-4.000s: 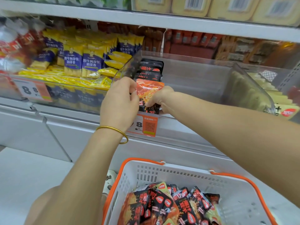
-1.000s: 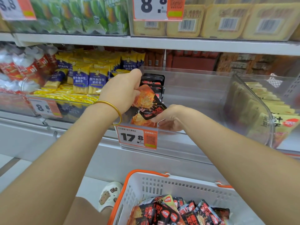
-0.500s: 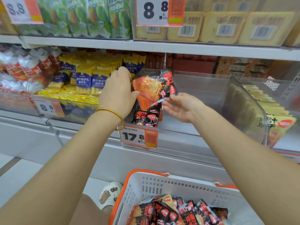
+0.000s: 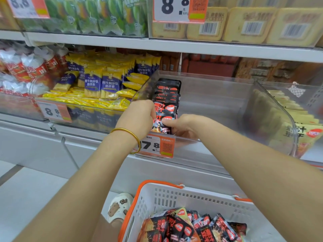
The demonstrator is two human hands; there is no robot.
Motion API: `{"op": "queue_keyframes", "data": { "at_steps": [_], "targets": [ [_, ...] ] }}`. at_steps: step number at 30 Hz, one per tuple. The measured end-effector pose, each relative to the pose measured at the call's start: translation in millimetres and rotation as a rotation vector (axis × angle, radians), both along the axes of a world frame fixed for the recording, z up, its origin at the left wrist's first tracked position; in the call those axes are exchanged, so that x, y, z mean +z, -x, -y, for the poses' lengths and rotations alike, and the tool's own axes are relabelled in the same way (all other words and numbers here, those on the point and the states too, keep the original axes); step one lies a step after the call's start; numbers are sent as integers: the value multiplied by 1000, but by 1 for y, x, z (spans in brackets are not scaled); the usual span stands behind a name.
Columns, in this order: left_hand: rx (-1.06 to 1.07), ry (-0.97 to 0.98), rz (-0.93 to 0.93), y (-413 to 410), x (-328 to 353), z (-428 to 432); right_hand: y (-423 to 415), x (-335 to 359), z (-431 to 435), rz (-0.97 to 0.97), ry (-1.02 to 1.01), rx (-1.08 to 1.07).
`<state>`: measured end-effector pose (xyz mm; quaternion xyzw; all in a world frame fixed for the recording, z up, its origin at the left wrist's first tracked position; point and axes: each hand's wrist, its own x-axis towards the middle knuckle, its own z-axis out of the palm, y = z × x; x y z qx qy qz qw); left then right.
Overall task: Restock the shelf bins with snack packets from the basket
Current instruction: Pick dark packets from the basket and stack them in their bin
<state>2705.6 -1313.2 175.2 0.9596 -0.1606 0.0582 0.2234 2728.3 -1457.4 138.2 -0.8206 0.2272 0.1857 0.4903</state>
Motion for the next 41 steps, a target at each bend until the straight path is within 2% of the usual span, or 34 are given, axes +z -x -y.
{"op": "queue_keyframes", "data": {
  "at_steps": [3, 7, 11, 16, 22, 24, 26, 30, 33, 36, 41],
  "targets": [
    [-10, -43, -57, 0, -3, 6, 1, 3, -7, -162, -77, 0],
    [-40, -109, -124, -7, -13, 13, 0, 9, -14, -187, -8, -23],
    [-81, -158, -206, -15, -14, 14, -8, 5, -16, 7, 57, -47],
    [-149, -257, -277, -22, -11, 15, -21, 2, -18, 150, -45, -200],
    [-268, -317, -350, -32, -8, 18, -35, -6, -16, 433, 103, -282],
    [-280, -307, -361, -33, -7, 20, -38, -6, -16, 465, 113, -281],
    [-275, -328, -375, -34, -7, 21, -36, -6, -17, 406, 96, -252],
    [-255, -386, -429, -37, -11, 23, -32, -4, -12, 234, -134, -287],
    [-233, -388, -458, -38, -12, 25, -29, 2, -9, 131, -211, -246],
    [-214, -368, -465, -37, -12, 26, -30, 1, -12, 57, -159, -161],
    [-200, -352, -465, -37, -11, 24, -38, -10, -18, 221, 41, -100]
  ]
}}
